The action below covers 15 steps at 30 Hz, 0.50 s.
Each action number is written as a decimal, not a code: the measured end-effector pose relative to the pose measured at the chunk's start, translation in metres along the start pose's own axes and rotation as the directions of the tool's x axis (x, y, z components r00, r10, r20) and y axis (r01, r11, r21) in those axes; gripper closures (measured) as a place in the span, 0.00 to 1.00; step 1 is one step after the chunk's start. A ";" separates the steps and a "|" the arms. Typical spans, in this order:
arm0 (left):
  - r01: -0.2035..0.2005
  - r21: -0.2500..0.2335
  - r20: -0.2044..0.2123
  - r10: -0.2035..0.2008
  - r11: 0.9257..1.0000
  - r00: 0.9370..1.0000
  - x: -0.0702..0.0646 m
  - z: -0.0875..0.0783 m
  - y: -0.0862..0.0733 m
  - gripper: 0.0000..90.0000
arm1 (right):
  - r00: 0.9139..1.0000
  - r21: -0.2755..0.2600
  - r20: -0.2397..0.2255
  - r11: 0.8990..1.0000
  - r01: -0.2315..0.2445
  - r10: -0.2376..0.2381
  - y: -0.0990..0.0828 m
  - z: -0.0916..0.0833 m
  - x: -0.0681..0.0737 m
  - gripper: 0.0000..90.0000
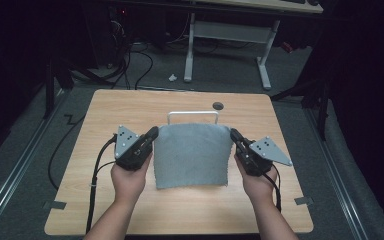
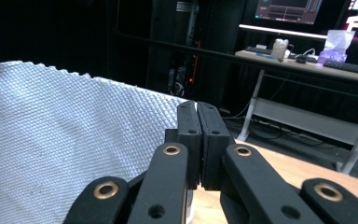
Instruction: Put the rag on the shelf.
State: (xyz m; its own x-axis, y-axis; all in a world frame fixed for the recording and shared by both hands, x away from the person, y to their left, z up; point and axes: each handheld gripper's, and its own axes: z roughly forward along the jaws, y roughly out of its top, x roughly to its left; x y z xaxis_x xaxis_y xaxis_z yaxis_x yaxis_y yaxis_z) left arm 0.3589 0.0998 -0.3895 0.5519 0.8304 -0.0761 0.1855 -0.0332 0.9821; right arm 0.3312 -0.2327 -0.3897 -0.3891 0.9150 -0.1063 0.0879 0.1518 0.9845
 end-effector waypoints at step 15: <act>-0.047 -0.024 -0.037 0.046 0.999 0.998 0.015 0.018 0.040 0.99 | 1.000 -0.039 0.021 0.999 0.001 -0.001 0.040 0.019 -0.013 1.00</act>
State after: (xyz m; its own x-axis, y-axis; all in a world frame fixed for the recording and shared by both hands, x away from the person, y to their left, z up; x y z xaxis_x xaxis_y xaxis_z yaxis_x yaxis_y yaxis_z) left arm 0.3898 0.1009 -0.3542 0.5293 0.8481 -0.0248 0.1399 -0.0584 0.9884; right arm 0.3572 -0.2315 -0.3519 -0.3694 0.9228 -0.1099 0.0513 0.1383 0.9891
